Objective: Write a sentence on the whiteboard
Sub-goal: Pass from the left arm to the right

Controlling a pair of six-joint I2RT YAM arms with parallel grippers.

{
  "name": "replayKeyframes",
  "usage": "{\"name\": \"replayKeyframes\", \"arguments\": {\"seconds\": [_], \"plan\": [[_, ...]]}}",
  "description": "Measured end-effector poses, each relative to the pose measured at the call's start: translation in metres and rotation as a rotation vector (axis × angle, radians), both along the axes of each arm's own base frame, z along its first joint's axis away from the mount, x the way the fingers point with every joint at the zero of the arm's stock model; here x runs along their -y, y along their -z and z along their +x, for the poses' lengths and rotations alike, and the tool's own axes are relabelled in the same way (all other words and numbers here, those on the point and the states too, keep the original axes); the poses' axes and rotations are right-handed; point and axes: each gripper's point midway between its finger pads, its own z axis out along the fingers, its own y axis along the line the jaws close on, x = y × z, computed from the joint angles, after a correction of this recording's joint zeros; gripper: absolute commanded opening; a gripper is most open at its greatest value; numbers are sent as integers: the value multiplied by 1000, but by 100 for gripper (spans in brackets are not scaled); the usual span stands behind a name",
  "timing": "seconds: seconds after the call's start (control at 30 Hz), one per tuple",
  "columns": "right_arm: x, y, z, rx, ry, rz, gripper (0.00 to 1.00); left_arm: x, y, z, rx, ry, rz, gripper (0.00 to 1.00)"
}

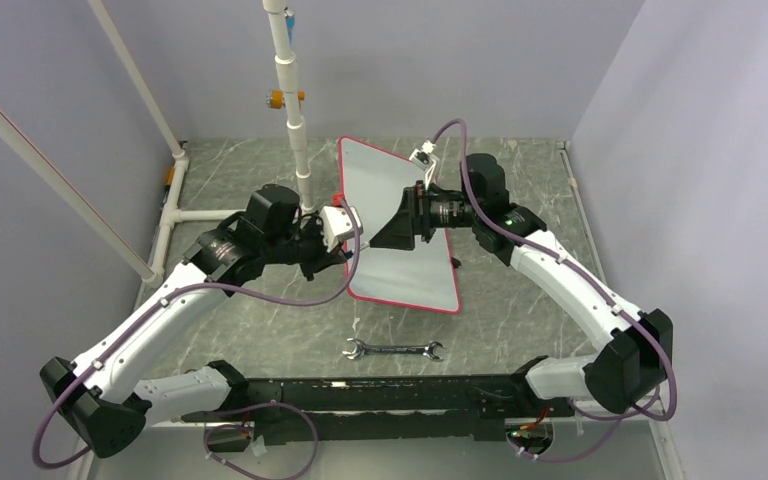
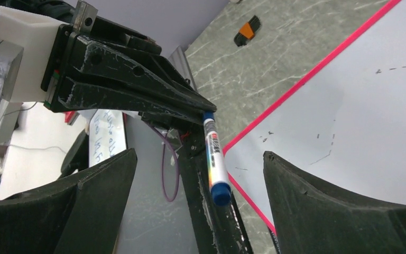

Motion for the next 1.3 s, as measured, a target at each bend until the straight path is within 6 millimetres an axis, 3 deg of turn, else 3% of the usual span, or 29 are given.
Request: {"name": "replayKeyframes", "arguments": {"seconds": [0.37,0.67,1.3], "plan": [[-11,21,-17,-39,-88,-48,78,5,13,-5,24,61,37,0],[-19,31,-21,-60,-118,-68,57,8,11,-5,46,67,21,0],[-26,28,-27,-46,-193,-65,45,5,18,-15,59,92,29,0]]}}
